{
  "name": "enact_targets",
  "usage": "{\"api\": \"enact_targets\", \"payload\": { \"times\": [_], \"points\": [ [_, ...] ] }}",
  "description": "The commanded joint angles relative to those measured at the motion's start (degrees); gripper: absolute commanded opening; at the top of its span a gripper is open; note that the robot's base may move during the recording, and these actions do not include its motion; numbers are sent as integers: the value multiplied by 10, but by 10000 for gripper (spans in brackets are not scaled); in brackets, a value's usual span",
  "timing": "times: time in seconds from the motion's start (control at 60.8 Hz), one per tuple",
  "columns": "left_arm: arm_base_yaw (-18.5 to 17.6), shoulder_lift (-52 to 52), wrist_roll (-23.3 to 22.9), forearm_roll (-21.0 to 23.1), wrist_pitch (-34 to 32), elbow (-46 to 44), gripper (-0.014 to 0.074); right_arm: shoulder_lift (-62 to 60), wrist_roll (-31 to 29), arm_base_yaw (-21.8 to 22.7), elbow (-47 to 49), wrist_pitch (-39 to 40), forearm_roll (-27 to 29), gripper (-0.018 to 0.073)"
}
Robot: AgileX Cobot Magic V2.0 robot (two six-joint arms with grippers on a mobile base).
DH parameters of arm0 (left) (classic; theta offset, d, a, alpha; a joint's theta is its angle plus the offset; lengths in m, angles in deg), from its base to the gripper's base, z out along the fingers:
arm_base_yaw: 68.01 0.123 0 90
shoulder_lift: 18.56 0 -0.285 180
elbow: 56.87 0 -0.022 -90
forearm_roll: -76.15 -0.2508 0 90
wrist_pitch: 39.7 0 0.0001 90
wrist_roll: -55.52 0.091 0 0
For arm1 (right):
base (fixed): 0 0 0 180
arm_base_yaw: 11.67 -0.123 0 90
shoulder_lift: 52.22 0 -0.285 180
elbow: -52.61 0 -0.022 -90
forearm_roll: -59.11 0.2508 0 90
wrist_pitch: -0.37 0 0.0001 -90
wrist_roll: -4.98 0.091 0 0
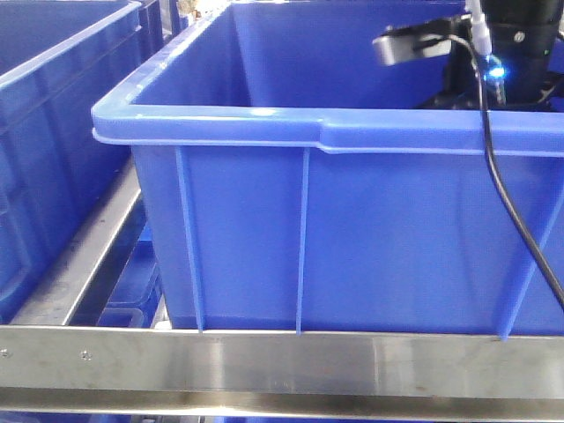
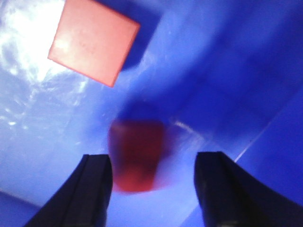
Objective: Pick red cube and place on left shelf
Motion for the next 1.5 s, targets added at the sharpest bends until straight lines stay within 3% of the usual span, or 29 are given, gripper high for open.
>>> {"api": "enact_targets", "payload": {
  "times": [0.0, 0.181, 0.444, 0.806, 1.233, 1.48],
  "points": [
    [-4, 8, 0, 4, -49, 13, 102, -48, -5, 3, 21, 7, 1, 491],
    [-4, 8, 0, 4, -49, 13, 102, -108, -5, 3, 20, 25, 9, 464],
    [-4, 8, 0, 4, -49, 13, 102, -243, -5, 3, 2, 48, 60, 253],
    [-4, 8, 0, 4, -49, 13, 102, -489, -5, 3, -157, 166, 85, 43],
    [-4, 8, 0, 4, -49, 13, 102, -814, -5, 3, -419, 250, 88, 41],
    [-4, 8, 0, 4, -49, 13, 102, -974, -5, 3, -509, 252, 100, 41]
  ]
}}
